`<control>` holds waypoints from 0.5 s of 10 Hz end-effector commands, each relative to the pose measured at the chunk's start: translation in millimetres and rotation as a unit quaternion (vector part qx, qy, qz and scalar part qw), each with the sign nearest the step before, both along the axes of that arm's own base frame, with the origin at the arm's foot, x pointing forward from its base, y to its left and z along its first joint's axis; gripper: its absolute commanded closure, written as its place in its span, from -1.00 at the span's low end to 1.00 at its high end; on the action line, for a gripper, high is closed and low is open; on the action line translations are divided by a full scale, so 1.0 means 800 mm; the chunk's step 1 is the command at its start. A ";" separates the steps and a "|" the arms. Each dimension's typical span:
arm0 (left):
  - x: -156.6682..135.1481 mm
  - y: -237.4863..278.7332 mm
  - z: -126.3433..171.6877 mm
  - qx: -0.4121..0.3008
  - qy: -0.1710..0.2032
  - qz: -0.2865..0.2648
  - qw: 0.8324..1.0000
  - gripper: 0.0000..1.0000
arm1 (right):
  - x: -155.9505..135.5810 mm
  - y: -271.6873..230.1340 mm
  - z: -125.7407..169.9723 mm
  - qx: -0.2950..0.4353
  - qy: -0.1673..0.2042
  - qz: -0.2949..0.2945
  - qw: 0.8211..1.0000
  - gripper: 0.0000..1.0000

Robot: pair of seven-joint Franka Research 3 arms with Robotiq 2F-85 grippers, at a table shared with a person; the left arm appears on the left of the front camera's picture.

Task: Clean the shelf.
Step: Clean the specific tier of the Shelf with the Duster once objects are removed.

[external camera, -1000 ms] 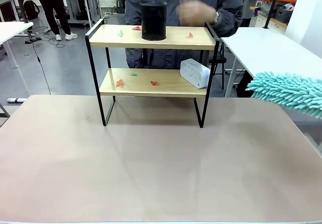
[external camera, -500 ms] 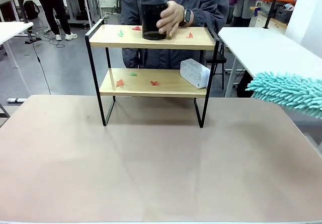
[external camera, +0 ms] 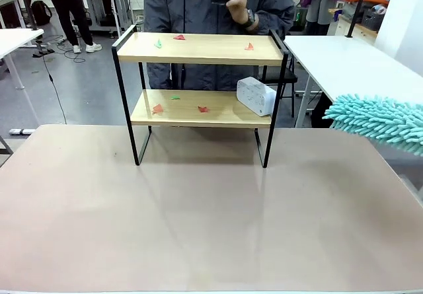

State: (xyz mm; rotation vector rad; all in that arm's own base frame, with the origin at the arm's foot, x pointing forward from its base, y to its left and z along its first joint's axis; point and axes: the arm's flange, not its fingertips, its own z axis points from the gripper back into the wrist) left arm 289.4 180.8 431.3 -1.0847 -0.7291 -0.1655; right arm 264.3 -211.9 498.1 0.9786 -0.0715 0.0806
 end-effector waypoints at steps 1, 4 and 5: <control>0.001 -0.001 0.001 -0.006 -0.015 0.000 1.000 -1.00 | -0.002 0.017 0.050 -0.046 -0.038 -0.042 0.997 0.75; 0.001 -0.001 0.001 -0.006 -0.015 0.000 1.000 -1.00 | -0.021 0.082 0.202 -0.093 -0.207 -0.102 0.969 0.75; 0.001 -0.001 0.001 -0.006 -0.015 0.000 1.000 -1.00 | -0.016 0.128 0.235 -0.116 -0.232 -0.098 0.961 0.75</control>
